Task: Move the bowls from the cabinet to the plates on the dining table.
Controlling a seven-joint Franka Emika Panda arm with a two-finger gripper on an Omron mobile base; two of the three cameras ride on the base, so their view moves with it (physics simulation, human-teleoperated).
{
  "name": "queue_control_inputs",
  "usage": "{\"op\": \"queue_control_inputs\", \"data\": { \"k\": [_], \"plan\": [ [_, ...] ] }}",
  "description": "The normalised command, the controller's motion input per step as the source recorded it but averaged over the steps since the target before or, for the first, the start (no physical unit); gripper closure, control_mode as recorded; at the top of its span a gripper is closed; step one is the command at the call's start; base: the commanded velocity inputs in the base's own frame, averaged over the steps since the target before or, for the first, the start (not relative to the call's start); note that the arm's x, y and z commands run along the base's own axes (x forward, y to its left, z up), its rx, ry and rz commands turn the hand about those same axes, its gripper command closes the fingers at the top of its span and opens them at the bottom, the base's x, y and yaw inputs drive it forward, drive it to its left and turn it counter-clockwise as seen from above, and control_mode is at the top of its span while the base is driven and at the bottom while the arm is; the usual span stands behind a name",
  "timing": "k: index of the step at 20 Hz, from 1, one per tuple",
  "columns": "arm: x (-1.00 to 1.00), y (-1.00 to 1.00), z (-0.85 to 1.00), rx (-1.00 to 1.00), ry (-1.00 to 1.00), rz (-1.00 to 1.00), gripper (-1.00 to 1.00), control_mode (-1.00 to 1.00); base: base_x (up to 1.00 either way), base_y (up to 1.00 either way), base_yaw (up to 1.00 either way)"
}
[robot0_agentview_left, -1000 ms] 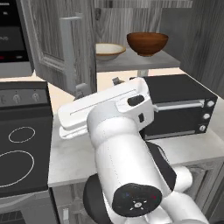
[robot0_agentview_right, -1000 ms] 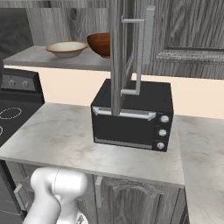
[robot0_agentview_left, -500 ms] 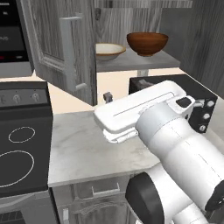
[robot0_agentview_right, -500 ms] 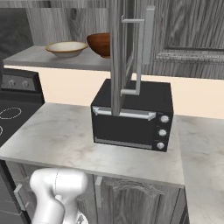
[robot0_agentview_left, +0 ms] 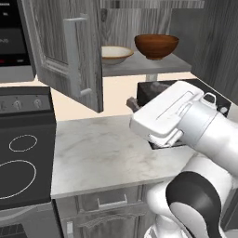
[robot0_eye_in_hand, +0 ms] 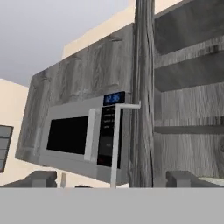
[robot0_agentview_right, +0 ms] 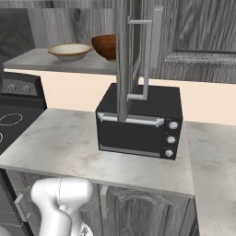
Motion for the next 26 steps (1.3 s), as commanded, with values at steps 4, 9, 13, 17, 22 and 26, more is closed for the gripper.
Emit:
{"op": "queue_control_inputs", "data": {
  "k": [4, 9, 13, 17, 22, 26],
  "plan": [
    [0.19, -0.18, 0.14, 0.08, 0.08, 0.31, -1.00, -1.00, 0.00, 0.00, 0.00],
    [0.37, -0.15, 0.16, 0.08, 0.10, 0.29, -1.00, -1.00, 0.00, 0.00, 0.00],
    [0.52, -0.08, 0.06, 0.07, 0.14, 0.28, -1.00, -1.00, 0.00, 0.00, 0.00],
    [0.59, 0.00, -0.01, 0.03, 0.13, 0.29, -1.00, -1.00, 0.00, 0.00, 0.00],
    [0.49, 0.00, 0.00, 0.02, 0.11, 0.27, -1.00, -1.00, 0.00, 0.00, 0.00],
    [0.47, 0.05, -0.01, 0.00, 0.10, 0.31, -1.00, -1.00, 0.00, 0.00, 0.00]
  ]
}}
